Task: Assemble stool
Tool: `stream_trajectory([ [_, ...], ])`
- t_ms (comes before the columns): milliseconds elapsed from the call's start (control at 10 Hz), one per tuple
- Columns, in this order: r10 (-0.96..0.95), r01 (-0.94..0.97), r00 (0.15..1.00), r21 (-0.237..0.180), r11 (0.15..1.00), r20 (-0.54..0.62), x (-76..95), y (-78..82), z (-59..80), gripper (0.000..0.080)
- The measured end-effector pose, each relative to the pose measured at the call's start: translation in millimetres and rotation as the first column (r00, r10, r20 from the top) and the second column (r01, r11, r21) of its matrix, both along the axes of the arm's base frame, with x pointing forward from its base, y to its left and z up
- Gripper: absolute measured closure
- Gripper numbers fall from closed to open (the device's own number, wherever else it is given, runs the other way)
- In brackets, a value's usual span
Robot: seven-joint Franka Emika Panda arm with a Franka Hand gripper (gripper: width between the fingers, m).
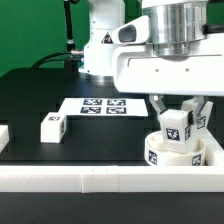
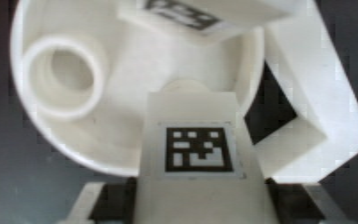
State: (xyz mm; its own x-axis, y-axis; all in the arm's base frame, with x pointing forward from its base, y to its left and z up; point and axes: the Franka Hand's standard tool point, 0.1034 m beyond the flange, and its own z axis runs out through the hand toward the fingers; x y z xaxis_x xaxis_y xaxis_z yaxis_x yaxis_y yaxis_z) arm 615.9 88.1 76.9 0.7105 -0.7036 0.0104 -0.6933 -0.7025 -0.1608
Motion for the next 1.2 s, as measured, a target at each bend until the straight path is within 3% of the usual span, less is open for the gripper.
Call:
stream_trajectory([
  [200, -0.212, 0.212, 0.977, 0.037, 0.977, -0.019, 1.1, 11.5, -0.6, 0.0462],
  [400, -0.478, 0.482, 0.876, 0.082, 0.872, -0.062, 3.0, 26.6, -2.1, 0.0462],
  [700, -0.647, 0.657, 0.754, 0.107, 0.747, -0.115, 4.3, 30.4, -2.3, 0.0462],
  [800, -0.631, 0.641, 0.767, 0.107, 0.760, -0.111, 4.2, 30.6, -2.4, 0.0406],
  [900, -0.627, 0.636, 0.771, 0.108, 0.764, -0.110, 4.3, 30.6, -2.2, 0.0234],
  [1000, -0.560, 0.570, 0.821, 0.101, 0.815, -0.111, 2.9, 26.4, 3.3, 0.0234],
  [1100, -0.527, 0.538, 0.842, 0.104, 0.836, -0.114, 4.1, 23.4, 15.3, 0.0174],
  [1200, -0.501, 0.510, 0.860, 0.115, 0.852, -0.101, 7.4, 24.1, 27.3, 0.0174],
])
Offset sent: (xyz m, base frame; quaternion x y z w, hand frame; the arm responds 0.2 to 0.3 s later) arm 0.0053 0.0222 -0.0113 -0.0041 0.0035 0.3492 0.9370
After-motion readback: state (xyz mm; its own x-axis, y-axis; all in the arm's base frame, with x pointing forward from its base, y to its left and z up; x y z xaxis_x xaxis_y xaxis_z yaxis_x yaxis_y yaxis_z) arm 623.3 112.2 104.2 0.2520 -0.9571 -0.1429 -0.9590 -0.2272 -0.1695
